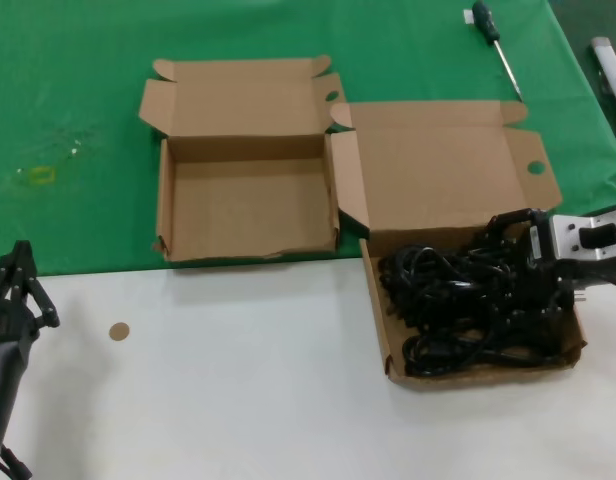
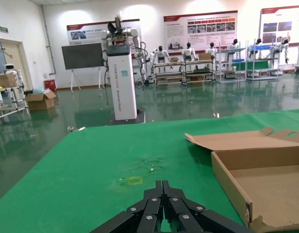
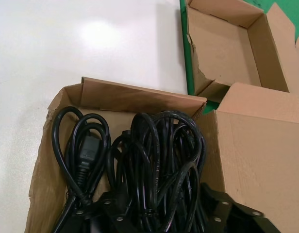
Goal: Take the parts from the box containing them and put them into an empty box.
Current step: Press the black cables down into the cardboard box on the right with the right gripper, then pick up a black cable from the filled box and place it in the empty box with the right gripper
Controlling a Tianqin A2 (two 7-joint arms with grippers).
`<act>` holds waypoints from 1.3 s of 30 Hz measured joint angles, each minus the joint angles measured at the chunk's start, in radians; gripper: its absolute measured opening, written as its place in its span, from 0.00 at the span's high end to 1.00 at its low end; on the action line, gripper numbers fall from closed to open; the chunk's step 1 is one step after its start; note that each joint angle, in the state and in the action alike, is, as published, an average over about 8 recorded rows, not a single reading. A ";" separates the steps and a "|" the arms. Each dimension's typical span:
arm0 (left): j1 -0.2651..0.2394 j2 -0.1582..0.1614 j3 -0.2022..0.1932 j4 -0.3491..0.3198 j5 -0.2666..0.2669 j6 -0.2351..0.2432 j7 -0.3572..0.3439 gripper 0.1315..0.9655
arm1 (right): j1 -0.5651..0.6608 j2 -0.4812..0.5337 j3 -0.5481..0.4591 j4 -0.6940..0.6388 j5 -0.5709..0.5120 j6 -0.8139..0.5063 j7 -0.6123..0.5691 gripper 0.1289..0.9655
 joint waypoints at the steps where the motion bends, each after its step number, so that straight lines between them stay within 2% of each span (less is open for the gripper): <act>1: 0.000 0.000 0.000 0.000 0.000 0.000 0.000 0.98 | 0.001 -0.001 0.000 0.000 -0.001 -0.001 0.000 0.35; 2: 0.000 0.000 0.000 0.000 0.000 0.000 0.000 0.98 | 0.001 -0.002 0.000 0.000 -0.003 -0.002 0.000 0.35; 10: 0.000 0.000 0.000 0.000 0.000 0.000 0.000 0.98 | -0.002 0.001 0.001 0.005 -0.012 -0.010 0.000 0.62; 11: 0.000 0.000 0.000 0.000 0.000 0.000 0.000 0.98 | -0.004 0.002 0.002 0.006 -0.013 -0.011 0.000 0.62; 19: 0.000 0.000 0.000 0.000 0.000 0.000 0.000 0.98 | -0.012 0.008 0.004 0.011 -0.018 -0.017 0.002 0.83; 23: 0.000 0.000 0.000 0.000 0.000 0.000 0.000 0.98 | -0.008 0.009 0.006 0.014 -0.020 -0.023 0.007 0.83; 31: 0.000 0.000 0.000 0.000 0.000 0.000 0.000 0.98 | 0.022 0.013 0.011 0.031 -0.019 -0.051 0.029 0.91; 39: 0.000 0.000 0.000 0.000 0.000 0.000 0.001 0.98 | 0.085 -0.006 0.015 0.058 -0.024 -0.075 0.069 0.93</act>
